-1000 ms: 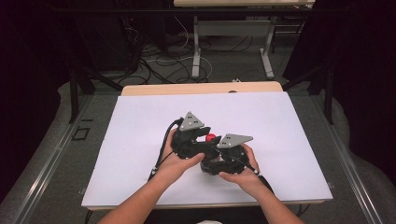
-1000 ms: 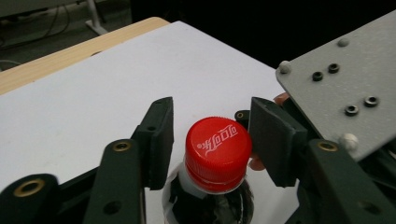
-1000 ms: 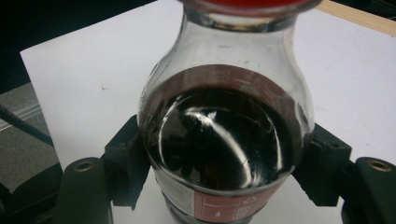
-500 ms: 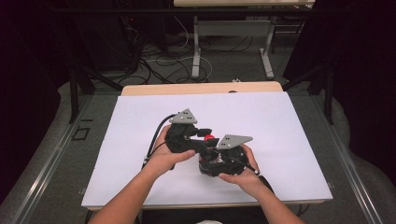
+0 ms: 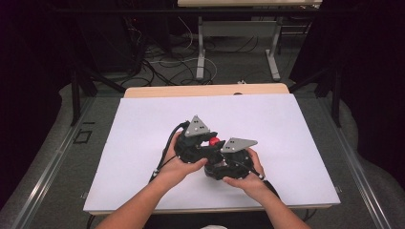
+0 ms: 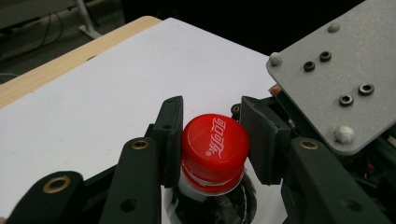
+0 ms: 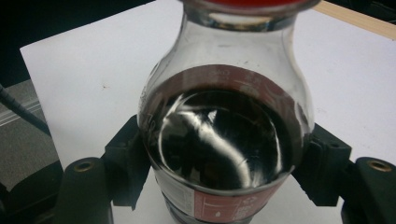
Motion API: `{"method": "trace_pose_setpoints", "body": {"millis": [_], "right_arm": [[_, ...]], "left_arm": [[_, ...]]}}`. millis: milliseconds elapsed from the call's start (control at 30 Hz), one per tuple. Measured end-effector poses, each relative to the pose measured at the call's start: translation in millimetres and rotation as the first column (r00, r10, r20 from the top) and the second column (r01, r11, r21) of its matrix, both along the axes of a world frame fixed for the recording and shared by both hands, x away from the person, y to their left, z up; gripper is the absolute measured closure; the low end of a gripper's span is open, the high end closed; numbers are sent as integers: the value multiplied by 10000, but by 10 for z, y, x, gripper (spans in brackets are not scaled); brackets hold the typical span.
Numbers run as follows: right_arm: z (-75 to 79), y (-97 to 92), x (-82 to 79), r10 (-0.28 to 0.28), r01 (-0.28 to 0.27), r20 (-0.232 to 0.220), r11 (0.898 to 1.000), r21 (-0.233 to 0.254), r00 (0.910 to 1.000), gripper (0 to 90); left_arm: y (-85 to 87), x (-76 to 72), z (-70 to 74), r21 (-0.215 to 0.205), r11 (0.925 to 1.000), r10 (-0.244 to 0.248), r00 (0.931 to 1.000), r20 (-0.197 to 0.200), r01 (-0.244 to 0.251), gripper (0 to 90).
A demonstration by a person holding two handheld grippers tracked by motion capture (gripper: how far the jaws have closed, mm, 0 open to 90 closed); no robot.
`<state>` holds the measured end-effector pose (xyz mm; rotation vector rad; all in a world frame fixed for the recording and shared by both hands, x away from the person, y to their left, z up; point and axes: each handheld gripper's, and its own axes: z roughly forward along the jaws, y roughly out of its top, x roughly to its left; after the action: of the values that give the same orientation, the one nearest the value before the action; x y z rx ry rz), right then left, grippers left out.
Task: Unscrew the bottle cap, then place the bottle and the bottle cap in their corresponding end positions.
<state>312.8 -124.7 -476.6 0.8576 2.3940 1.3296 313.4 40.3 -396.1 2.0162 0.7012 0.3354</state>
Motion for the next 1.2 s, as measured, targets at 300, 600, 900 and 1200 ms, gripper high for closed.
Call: {"method": "trace_pose_setpoints", "body": {"millis": [300, 600, 900, 1200], "right_arm": [[1, -15, 7, 37, -37, 8, 10000, -67, 10000, 298], [-7, -44, 26, -164, 164, -41, 9999, 37, 9999, 297], [-14, -92, 53, -471, 471, 58, 9989, 24, 9989, 297], [0, -165, 84, -768, 768, 68, 9970, 89, 9970, 298]], "left_arm": [[2, 19, 57, -59, 10000, 56, 9996, -291, -58, 610], [96, 54, 137, -256, 9992, 297, 9991, -287, -304, 609], [247, 139, 149, -229, 9968, 746, 9957, -551, -760, 609], [415, 200, 80, -202, 9915, 1271, 9896, -674, -1287, 609]]}}
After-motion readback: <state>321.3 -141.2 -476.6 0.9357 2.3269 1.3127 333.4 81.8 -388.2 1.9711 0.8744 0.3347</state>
